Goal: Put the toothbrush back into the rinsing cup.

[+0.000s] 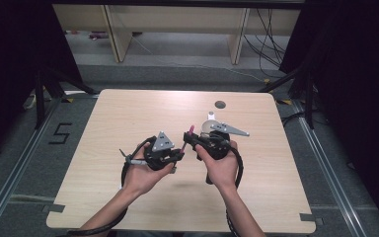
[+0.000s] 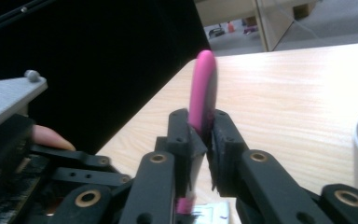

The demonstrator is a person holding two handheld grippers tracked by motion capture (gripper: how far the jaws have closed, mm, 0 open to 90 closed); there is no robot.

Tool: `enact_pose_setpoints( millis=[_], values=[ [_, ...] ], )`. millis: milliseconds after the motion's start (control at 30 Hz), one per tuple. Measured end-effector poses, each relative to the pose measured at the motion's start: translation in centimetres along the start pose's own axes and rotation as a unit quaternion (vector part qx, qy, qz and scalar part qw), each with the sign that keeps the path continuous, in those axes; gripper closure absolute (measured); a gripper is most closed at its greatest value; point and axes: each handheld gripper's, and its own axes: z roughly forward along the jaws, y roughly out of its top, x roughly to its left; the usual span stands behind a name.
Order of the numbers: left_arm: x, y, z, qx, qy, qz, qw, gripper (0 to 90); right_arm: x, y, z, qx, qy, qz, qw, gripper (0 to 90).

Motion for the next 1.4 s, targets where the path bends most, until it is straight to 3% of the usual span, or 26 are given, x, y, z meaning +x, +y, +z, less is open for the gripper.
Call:
enact_pose_setpoints(
  millis=[33,167,200,300,367,400,500,600,700,733,800,900,967,1100,1233,1267,1333,1400],
  values=[
    [0.0,0.0,0.1,0.000,0.000,0.002,1.0000,79.6,0.0,0.0,0.1,0.002,-0.005,-0.011,0.9999,80.7],
    [0.1,-0.2,0.2,-0.022,0.000,-0.004,0.9998,77.7,0.3,0.2,0.1,0.001,-0.008,-0.017,0.9998,81.1],
    [0.3,-0.2,0.2,-0.022,-0.003,0.003,0.9997,73.8,0.4,0.3,0.0,0.000,-0.003,-0.011,0.9999,81.1],
    [0.5,-0.6,0.2,-0.048,-0.007,-0.005,0.9988,52.2,0.3,0.8,-0.3,-0.016,-0.007,-0.018,0.9997,81.2],
    [0.6,-0.8,0.0,-0.055,-0.003,0.003,0.9985,48.1,0.2,0.9,-0.4,-0.026,-0.010,-0.022,0.9994,81.1],
    [0.7,-1.0,-0.2,-0.057,0.005,0.004,0.9984,41.9,0.0,1.2,-0.7,-0.041,-0.021,-0.021,0.9987,81.1],
    [0.8,-1.8,-0.8,-0.073,0.002,-0.008,0.9973,32.7,-0.3,1.9,-1.5,-0.079,-0.035,-0.025,0.9959,81.1],
    [0.8,-2.4,-1.2,-0.095,-0.016,-0.025,0.9950,34.3,-0.4,2.4,-2.0,-0.094,-0.037,-0.022,0.9946,81.0],
    [0.4,-2.9,-1.3,-0.099,-0.023,-0.002,0.9948,37.5,-0.5,2.9,-2.1,-0.102,-0.041,-0.026,0.9936,81.0],
    [0.1,-3.1,-1.2,-0.105,-0.030,0.003,0.9940,38.5,-0.6,3.1,-2.1,-0.105,-0.044,-0.035,0.9929,81.0],
    [-0.4,-3.5,-1.0,-0.106,-0.044,0.006,0.9934,41.7,-0.5,3.4,-2.1,-0.106,-0.044,-0.029,0.9930,81.1],
    [-1.0,-3.7,-0.6,-0.117,-0.085,-0.021,0.9893,45.6,-0.4,3.7,-2.0,-0.117,-0.042,-0.031,0.9917,81.0],
    [-1.2,-3.7,-0.2,-0.114,-0.091,-0.025,0.9889,46.3,-0.3,3.8,-1.8,-0.119,-0.041,-0.031,0.9916,81.0],
    [-1.2,-3.5,0.6,-0.112,-0.084,-0.019,0.9899,46.8,0.0,4.0,-1.7,-0.120,-0.038,-0.035,0.9914,81.0],
    [-0.9,-3.6,1.4,-0.110,-0.084,-0.040,0.9895,44.6,0.2,4.0,-1.7,-0.117,-0.041,-0.032,0.9917,81.0],
    [-0.6,-3.9,1.8,-0.102,-0.076,-0.054,0.9904,42.8,0.1,4.1,-1.7,-0.123,-0.042,-0.041,0.9906,81.0],
    [-0.3,-4.2,2.0,-0.096,-0.069,-0.063,0.9910,40.6,0.2,4.1,-1.8,-0.128,-0.037,-0.031,0.9906,81.0],
    [0.1,-4.5,2.0,-0.089,-0.058,-0.068,0.9920,37.9,0.1,4.2,-1.9,-0.129,-0.045,-0.037,0.9899,81.0]
  ],
)
